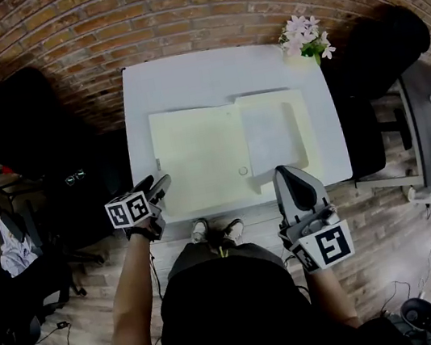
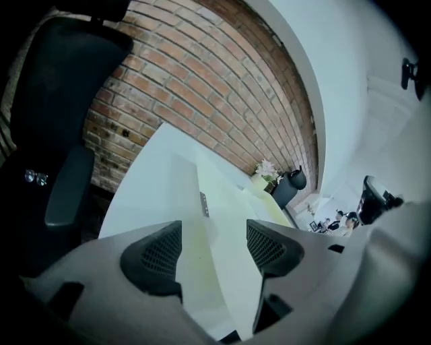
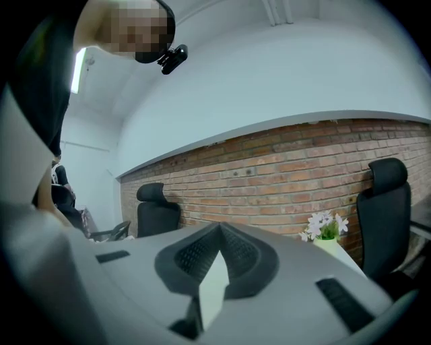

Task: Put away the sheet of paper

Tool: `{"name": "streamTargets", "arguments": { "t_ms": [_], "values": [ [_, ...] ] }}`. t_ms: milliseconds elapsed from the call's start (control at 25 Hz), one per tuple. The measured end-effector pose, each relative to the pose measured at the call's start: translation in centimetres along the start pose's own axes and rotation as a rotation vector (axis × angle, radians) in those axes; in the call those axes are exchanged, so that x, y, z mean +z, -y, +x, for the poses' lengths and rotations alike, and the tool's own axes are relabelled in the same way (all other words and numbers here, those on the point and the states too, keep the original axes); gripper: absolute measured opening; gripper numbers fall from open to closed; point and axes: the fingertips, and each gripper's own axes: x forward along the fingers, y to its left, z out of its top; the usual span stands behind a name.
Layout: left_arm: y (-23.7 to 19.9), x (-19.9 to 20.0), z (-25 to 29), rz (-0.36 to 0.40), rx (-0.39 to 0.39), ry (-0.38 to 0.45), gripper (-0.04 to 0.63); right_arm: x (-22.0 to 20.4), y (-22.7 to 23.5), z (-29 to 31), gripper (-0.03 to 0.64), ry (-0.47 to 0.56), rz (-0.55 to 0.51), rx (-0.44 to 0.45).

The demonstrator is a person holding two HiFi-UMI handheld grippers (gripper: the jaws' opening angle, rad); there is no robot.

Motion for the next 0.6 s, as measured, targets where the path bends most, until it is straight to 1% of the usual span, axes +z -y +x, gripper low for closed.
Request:
{"name": "streamTargets", "arguments": {
  "t_ms": [80,160,240,280,320,400,600],
  "values": [
    [0.0,-0.6,0.8,-0.049,-0.053,-0.011,0.287,0.0,0.1,-0.2,0.012,0.001,0.005,-0.01],
    [0.7,-1.0,1.4,-0.087,-0.123,-0.017,0.278,0.2,0.3,-0.4,0.012,0.005,0.013,-0.02],
    [1.3,-0.6,1.4,-0.114,-0.169,0.007,0.167,0.1,0.6,-0.6,0.012,0.0,0.015,-0.034],
    [1.5,-0.1,1.2,-0.12,-0.186,0.028,0.089,-0.1,0.7,-0.7,0.012,-0.002,0.016,-0.041],
    [1.9,0.5,0.9,-0.119,-0.207,0.045,0.049,-0.1,0.8,-0.8,0.012,0.001,0.021,-0.044],
    [3.3,1.4,0.4,-0.095,-0.256,0.048,0.043,-0.2,0.8,-0.9,0.012,0.007,0.034,-0.048],
    [8.8,3.6,-0.4,0.038,-0.374,0.036,0.044,-0.6,1.1,-1.4,0.012,-0.001,0.034,-0.062]
  ]
}}
